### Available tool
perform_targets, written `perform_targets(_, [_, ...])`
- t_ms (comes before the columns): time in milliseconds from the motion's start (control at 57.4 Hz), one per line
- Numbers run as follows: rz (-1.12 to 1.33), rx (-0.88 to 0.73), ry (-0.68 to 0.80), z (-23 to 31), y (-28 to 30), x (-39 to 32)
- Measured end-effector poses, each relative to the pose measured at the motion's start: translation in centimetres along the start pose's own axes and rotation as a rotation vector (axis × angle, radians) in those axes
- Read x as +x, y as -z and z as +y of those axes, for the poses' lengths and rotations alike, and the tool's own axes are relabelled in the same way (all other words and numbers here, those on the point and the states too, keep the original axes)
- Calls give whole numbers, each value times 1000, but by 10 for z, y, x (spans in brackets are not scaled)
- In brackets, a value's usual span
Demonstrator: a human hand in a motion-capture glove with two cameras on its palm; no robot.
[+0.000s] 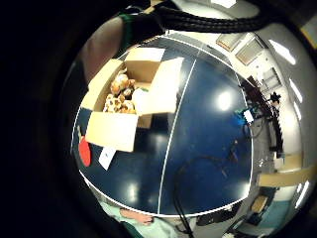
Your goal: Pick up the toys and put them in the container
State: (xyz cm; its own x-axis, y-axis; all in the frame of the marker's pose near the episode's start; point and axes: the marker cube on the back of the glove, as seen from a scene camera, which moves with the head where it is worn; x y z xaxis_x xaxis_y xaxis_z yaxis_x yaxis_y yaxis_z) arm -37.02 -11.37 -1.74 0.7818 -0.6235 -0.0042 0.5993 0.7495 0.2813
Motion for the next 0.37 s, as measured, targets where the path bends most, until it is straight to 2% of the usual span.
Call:
perform_targets(35, [-20,-2,145,12,-1,-3])
perform_targets(52, [-22,-1,153,15,-2,-3])
perform_targets(139, [-4,-5,-127,21,-6,0])
perform_targets(174, [10,-4,-190,24,-7,6])
perform_targets(261, [-18,3,-231,36,-4,13])
perform_targets(366, [-2,31,-136,59,-3,4])
